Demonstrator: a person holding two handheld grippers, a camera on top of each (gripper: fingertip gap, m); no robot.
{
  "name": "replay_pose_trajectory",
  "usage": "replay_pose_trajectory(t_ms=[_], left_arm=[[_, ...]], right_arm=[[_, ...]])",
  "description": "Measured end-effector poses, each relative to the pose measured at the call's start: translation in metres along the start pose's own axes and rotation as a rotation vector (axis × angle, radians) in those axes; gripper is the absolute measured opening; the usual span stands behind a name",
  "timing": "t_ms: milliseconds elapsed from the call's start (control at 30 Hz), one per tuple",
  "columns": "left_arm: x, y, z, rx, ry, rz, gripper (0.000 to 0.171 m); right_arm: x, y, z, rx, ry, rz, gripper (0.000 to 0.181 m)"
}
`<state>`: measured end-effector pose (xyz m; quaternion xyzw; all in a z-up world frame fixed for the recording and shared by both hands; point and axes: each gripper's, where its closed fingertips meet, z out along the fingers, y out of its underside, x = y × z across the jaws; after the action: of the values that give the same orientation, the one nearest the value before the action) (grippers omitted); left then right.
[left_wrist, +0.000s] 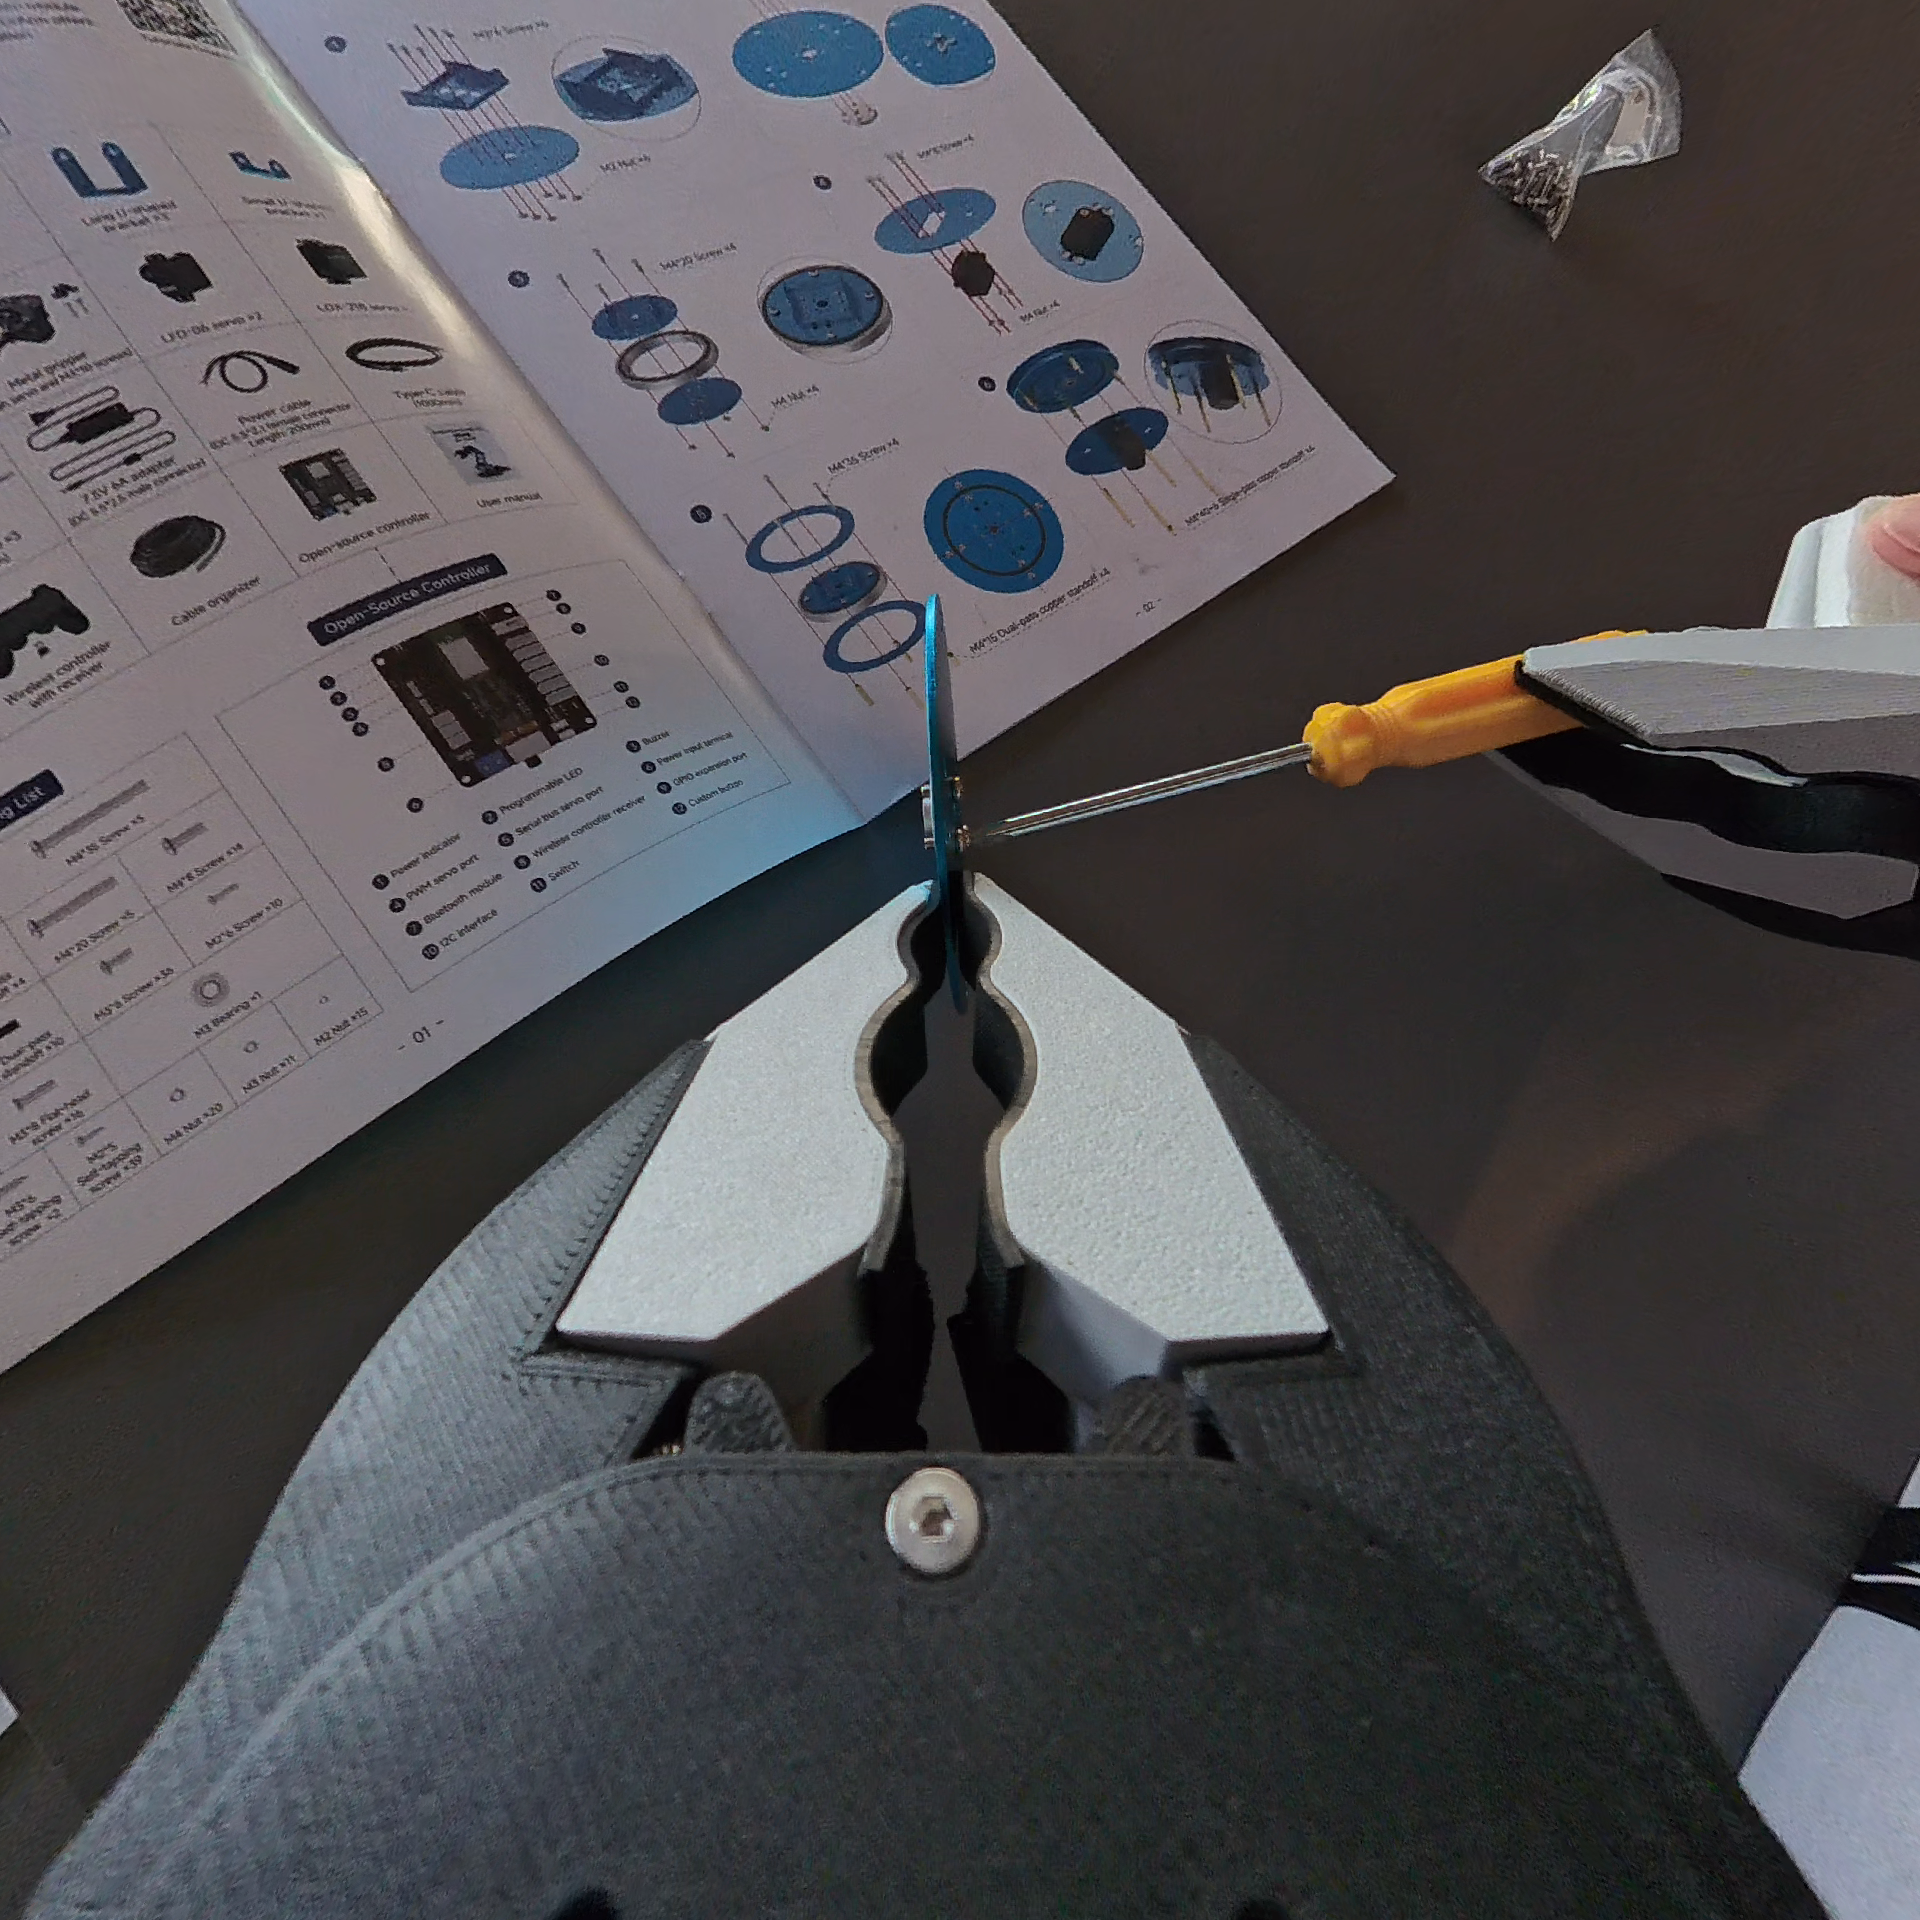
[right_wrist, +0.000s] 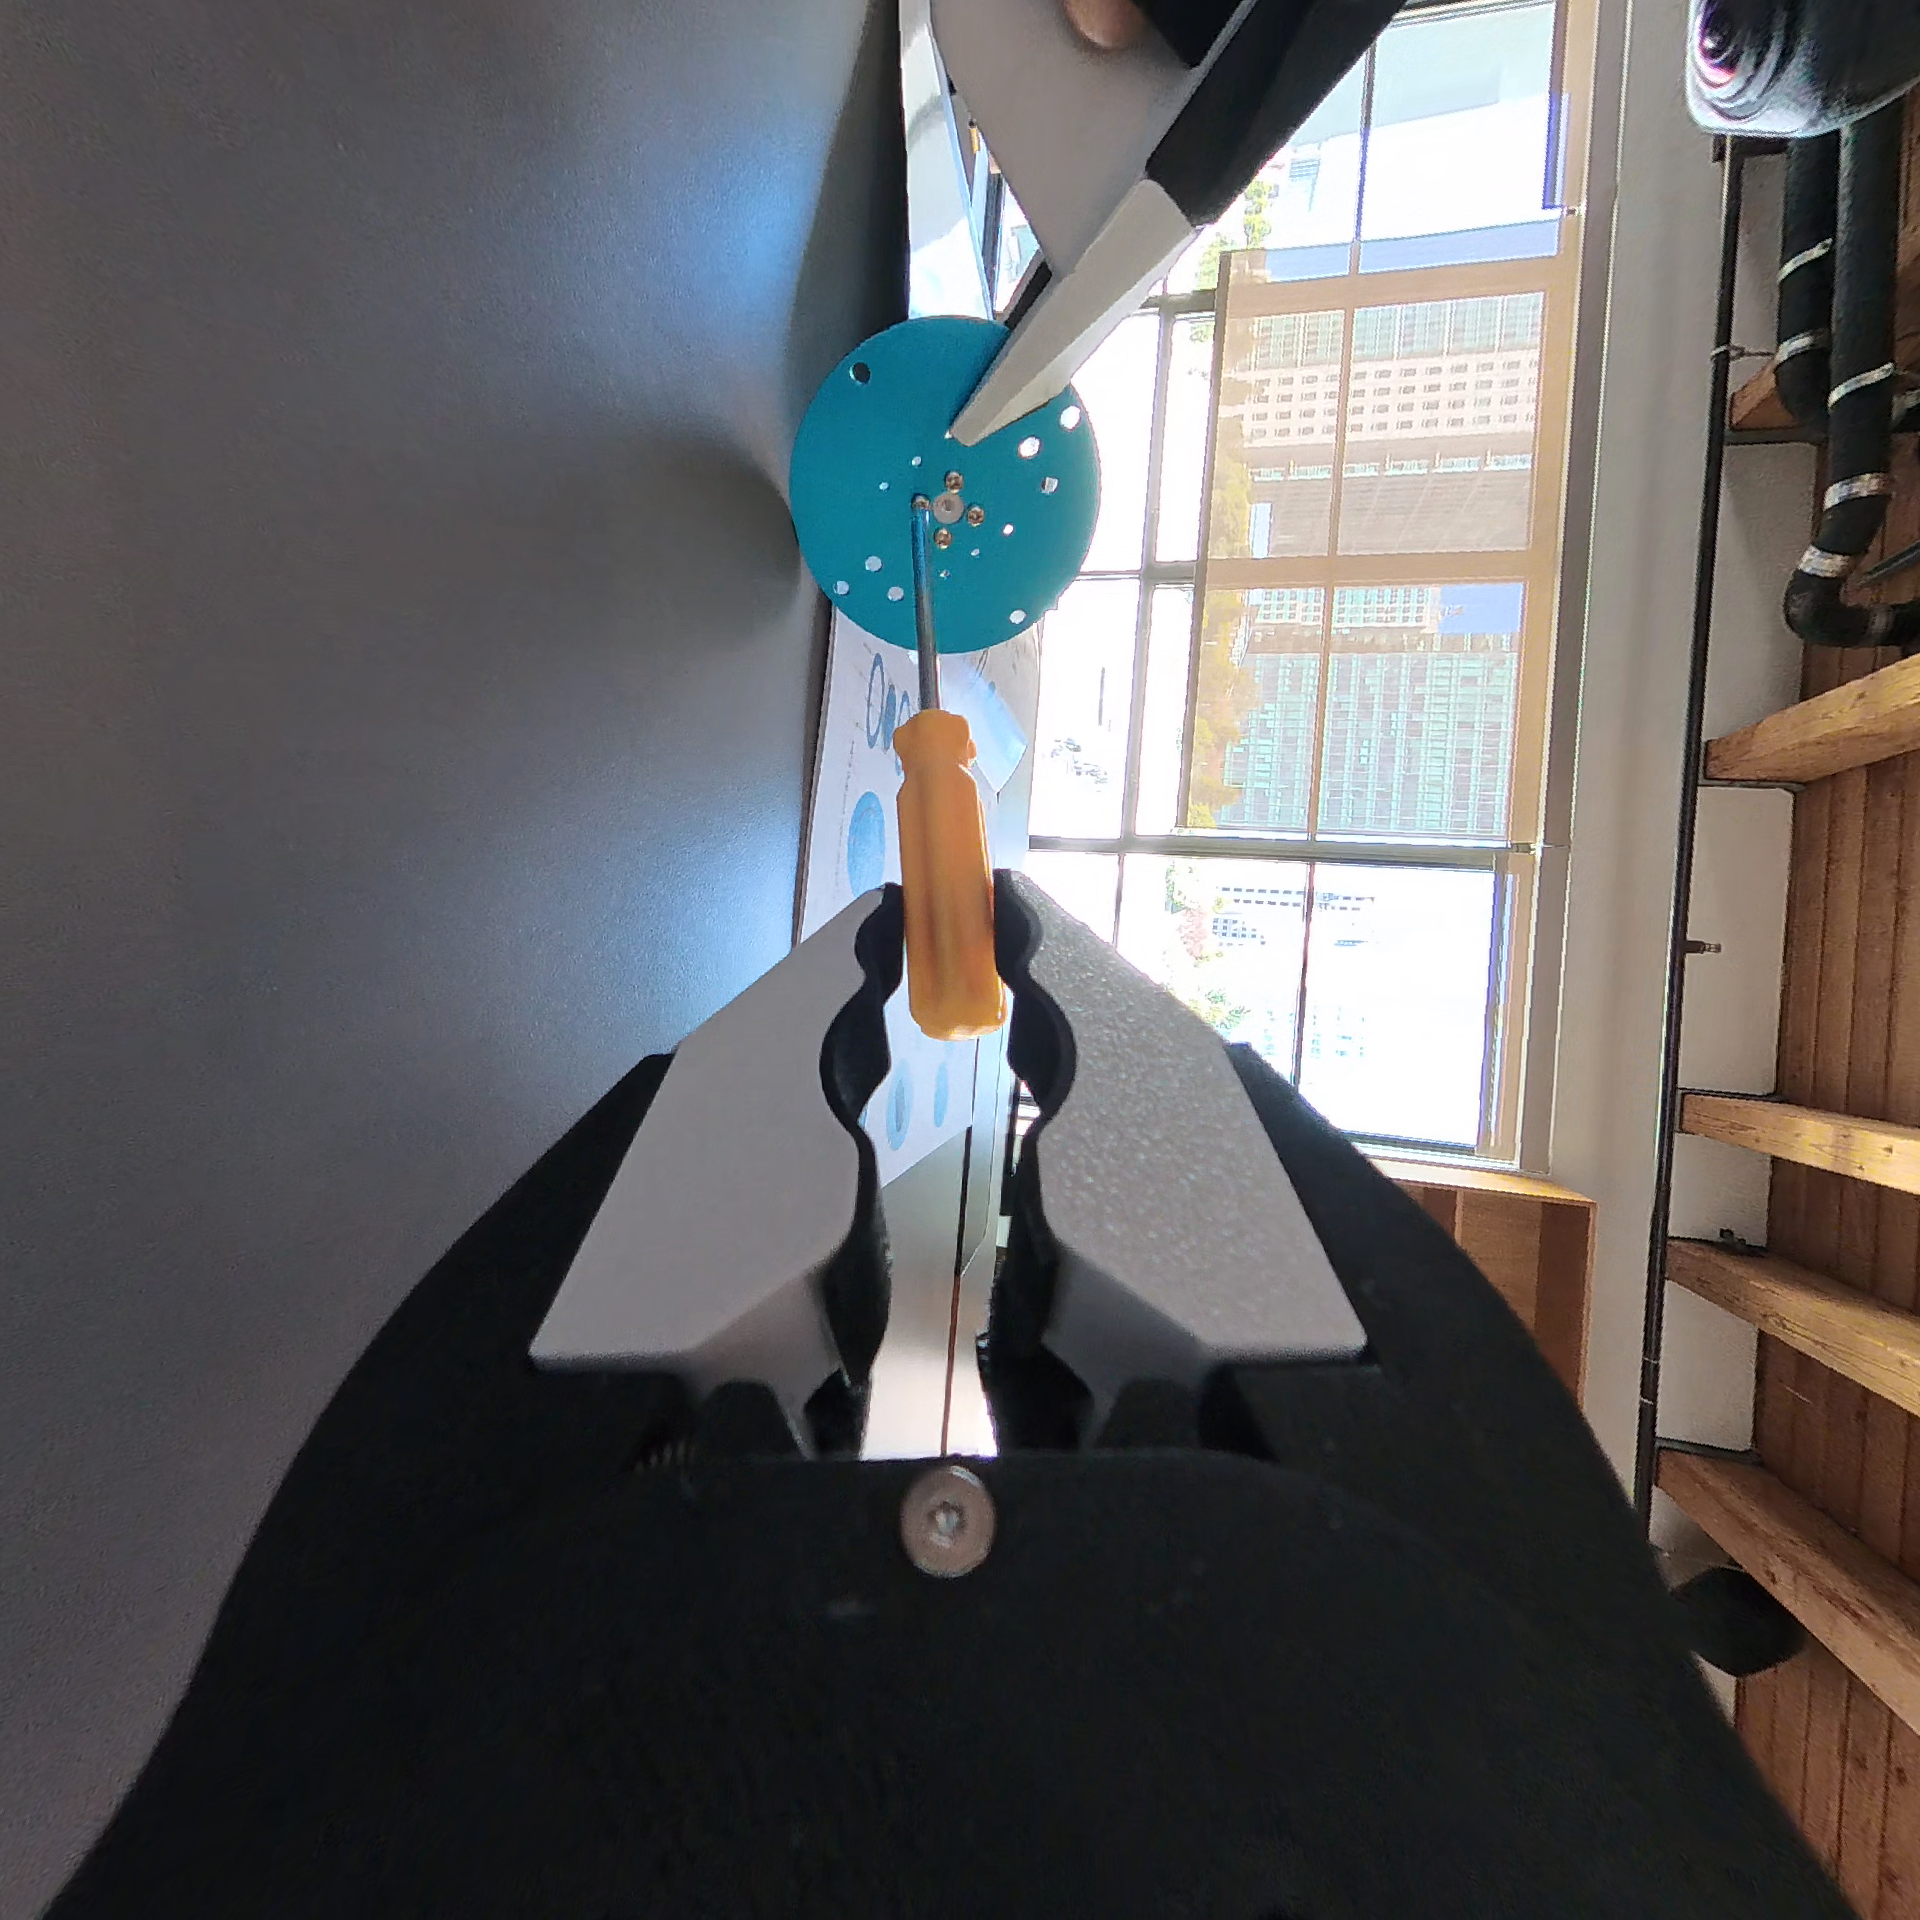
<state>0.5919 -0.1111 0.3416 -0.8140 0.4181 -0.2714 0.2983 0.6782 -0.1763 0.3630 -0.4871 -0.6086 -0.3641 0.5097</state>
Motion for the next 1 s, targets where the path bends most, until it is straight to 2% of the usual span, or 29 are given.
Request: replay_pose_trajectory(t_ms=[267,533,667,733,867,1000], left_arm=[[0.001,-0.001,0.001,-0.002,-0.019,0.021,0.000],[0.005,0.000,0.001,-0.021,-0.044,0.057,0.000],[0.009,0.003,0.000,-0.059,-0.018,0.045,0.000],[0.008,0.003,0.000,-0.060,-0.013,0.030,0.000],[0.004,0.003,-0.001,-0.049,-0.007,0.014,0.000],[-0.002,0.001,-0.003,-0.029,-0.054,0.046,0.000]], right_arm=[[0.004,0.000,-0.001,-0.010,0.024,-0.060,0.017],[0.011,-0.006,-0.007,0.007,0.148,-0.349,0.017],[0.012,-0.011,-0.010,0.073,0.202,-0.530,0.017],[0.008,-0.012,-0.010,0.122,0.187,-0.566,0.017],[0.005,-0.012,-0.007,0.115,0.122,-0.420,0.016],[0.007,-0.006,0.004,0.089,-0.014,-0.017,0.016]])
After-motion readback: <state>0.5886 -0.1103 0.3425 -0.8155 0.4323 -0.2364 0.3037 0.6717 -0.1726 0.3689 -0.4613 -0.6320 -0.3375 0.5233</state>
